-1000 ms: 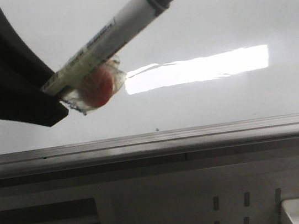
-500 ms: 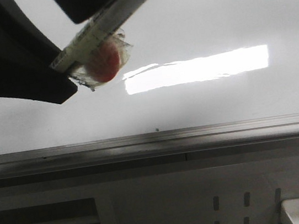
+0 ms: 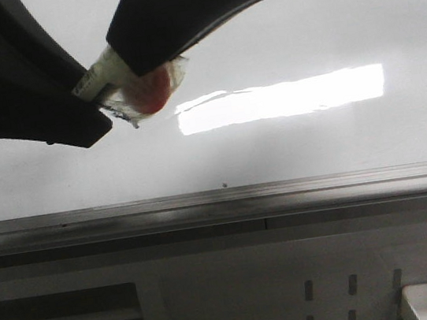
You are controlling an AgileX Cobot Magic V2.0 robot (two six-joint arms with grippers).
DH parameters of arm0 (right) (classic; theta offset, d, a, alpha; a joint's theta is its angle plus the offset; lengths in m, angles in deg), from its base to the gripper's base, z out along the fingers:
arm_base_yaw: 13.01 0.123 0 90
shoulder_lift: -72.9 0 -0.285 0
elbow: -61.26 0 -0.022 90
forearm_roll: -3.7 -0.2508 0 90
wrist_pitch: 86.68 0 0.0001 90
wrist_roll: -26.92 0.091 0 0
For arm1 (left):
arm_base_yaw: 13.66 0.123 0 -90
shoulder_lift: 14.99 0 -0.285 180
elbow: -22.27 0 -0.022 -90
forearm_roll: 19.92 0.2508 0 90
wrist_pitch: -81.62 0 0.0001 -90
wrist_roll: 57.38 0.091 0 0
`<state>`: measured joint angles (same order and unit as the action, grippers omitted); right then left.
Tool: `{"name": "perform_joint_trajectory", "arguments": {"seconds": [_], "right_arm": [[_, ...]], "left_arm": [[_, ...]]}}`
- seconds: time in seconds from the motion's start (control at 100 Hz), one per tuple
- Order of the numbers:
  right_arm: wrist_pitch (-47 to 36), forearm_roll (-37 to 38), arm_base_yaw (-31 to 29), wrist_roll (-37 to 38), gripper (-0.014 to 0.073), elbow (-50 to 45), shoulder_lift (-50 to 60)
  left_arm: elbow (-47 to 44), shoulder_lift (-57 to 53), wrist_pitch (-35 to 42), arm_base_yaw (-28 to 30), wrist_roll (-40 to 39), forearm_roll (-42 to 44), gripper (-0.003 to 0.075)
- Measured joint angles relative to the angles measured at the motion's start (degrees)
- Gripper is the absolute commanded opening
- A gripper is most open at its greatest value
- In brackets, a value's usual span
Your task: Write number 4 on whiteboard
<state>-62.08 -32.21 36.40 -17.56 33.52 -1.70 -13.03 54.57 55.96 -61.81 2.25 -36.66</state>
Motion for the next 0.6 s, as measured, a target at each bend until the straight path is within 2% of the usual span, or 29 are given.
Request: {"name": "perform_joint_trajectory", "arguments": {"seconds": [0.1, 0.17, 0.22, 0.29, 0.3, 0.31, 0.41, 0.46, 0.52, 0.6], "right_arm": [[0.00, -0.20, 0.00, -0.13, -0.0071, -0.12, 0.00], [0.00, -0.38, 0.00, -0.13, -0.0071, -0.25, 0.00], [0.00, -0.48, 0.00, -0.13, -0.0071, -0.25, 0.00], [0.00, -0.60, 0.00, -0.26, -0.0071, -0.25, 0.00], [0.00, -0.60, 0.00, -0.26, -0.0070, -0.25, 0.00], [0.00, -0.60, 0.00, -0.26, -0.0069, -0.25, 0.00], [-0.11, -1.57, 0.13, -0.26, -0.0061, -0.25, 0.12], [-0.11, -1.56, 0.13, -0.26, -0.0061, -0.25, 0.34], [0.27, -1.56, -0.30, -0.26, -0.0061, -0.25, 0.88], [0.62, -1.56, -1.55, -0.26, -0.0061, -0.34, 2.08]], "left_arm": [[-0.08, 0.06, 0.00, 0.00, 0.02, -0.58, -0.0020], [-0.08, 0.06, -0.24, 0.00, 0.02, -0.70, -0.0014], [-0.08, 0.06, -0.24, 0.00, 0.02, -0.70, 0.0022], [-0.08, -0.19, -0.24, 0.00, 0.02, -1.08, 0.0141], [-0.08, -0.33, -0.24, 0.00, 0.02, -1.24, 0.0188], [-0.08, -0.40, -0.24, 0.00, 0.02, -1.36, 0.0188], [-0.12, -1.90, 0.05, 0.00, -0.75, -3.53, 0.0427], [-0.12, -3.21, 0.05, 0.00, -1.31, -4.29, 0.0485], [-0.12, -5.31, 0.05, 0.00, -2.38, -4.72, 0.0486], [-0.12, -8.32, 0.05, 0.00, -4.88, -4.72, 0.0445]]}}
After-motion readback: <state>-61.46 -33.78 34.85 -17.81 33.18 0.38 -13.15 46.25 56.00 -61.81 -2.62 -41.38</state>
